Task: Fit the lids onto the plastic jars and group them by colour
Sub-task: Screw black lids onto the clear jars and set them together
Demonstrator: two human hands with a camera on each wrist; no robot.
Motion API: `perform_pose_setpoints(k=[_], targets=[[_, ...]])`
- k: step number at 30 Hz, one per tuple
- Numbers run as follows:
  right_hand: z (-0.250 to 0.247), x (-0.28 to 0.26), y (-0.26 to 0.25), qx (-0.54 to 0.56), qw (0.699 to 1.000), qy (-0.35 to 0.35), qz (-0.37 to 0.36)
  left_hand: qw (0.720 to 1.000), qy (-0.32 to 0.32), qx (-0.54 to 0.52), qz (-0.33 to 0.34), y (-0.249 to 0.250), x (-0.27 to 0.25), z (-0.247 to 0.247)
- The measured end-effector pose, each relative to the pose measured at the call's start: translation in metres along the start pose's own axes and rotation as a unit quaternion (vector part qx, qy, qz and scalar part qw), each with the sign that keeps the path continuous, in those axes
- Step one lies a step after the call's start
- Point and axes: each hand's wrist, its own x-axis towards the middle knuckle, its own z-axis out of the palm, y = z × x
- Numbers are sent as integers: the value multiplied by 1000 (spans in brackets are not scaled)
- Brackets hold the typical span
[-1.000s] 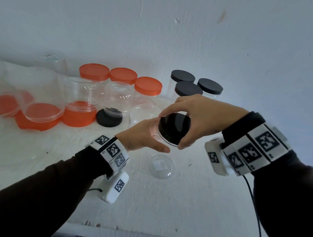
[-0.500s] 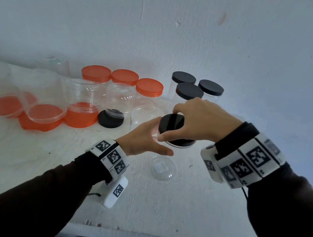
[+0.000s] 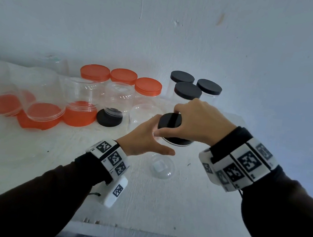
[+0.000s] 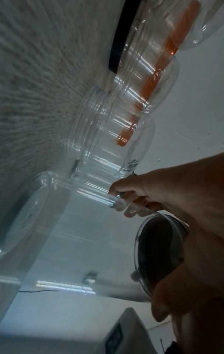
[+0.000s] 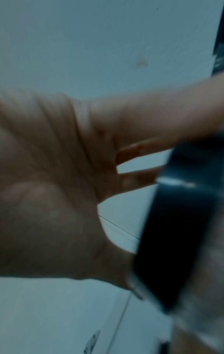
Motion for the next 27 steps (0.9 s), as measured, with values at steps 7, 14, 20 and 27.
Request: perform_pose_setpoints(k=[7,14,20,27], targets=[[-24,7,14,84,973,-200,-84,999,-14,21,19,4,1,-1],[-6,5,3,-1,999,-34,-16,1000,-11,22,-9,0,2,-3],[-23,5,18,114,964,-221,-92,999,-24,35,13,4,3,-3],[-10,7,-1,48,996,-73,-1,999,-12,29,-8,2,2,-2]])
